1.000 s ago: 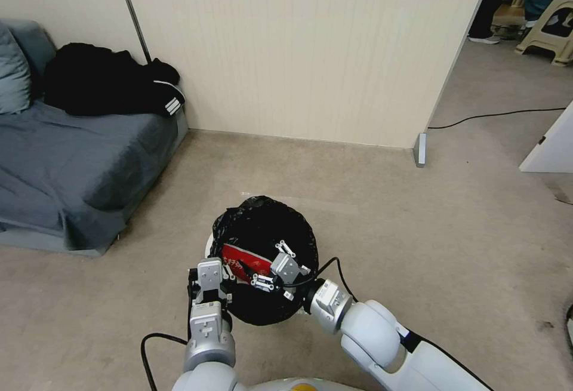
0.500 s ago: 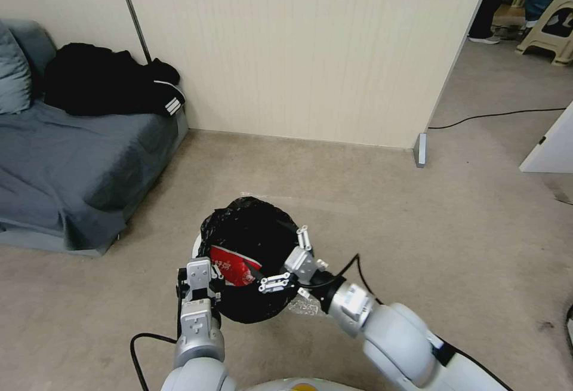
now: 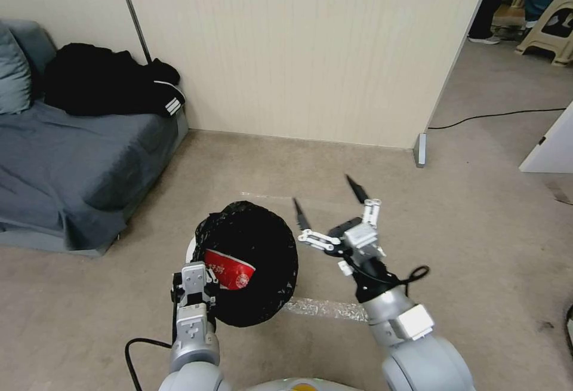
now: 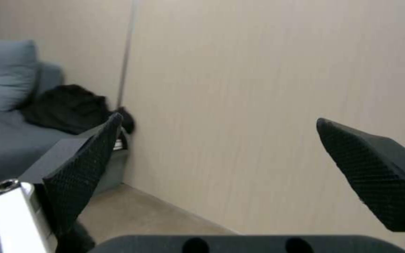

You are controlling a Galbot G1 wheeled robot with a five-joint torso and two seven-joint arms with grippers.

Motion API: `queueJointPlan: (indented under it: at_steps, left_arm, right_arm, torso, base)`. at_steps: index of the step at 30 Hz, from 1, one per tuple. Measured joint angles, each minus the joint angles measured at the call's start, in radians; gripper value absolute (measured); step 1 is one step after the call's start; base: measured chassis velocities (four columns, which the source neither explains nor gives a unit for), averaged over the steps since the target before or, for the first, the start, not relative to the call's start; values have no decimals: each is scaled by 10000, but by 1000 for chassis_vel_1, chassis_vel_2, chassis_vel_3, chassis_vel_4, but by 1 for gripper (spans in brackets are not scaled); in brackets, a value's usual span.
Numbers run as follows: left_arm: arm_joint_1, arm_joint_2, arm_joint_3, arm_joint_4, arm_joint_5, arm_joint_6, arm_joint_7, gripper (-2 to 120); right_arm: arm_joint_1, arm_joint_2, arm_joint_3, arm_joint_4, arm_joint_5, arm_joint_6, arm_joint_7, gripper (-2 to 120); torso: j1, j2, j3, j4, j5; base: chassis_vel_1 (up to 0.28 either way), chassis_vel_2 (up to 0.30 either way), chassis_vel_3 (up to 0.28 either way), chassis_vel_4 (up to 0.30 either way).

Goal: Pick up the trash bin, then pick up the garbage from the floor and place it into the trash bin.

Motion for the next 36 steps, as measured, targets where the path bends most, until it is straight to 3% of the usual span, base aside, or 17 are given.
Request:
queueJointPlan:
  at_steps: [10,29,36]
  left_arm:
    - [-19,-11,6,-10,34,-191,-69,1]
    - [122,470,-82,-253,-70,-48,-22,1]
    - [243,447,43,-548,78,18,-21,1]
  right_arm:
    - [-622,799,313,-264,-191,633,363,100]
    - [-994,224,1334,-644,776,1541,78,100]
    - [-970,212,1270,-654,850,1605,532,100]
  torso:
    - [0,0,1,0,1]
    - [0,-1,1,-1,1]
    - [1,-1,1,0,2]
  base:
    - [0,0,0,0]
    - [0,0,0,0]
    - [34,36,30,36]
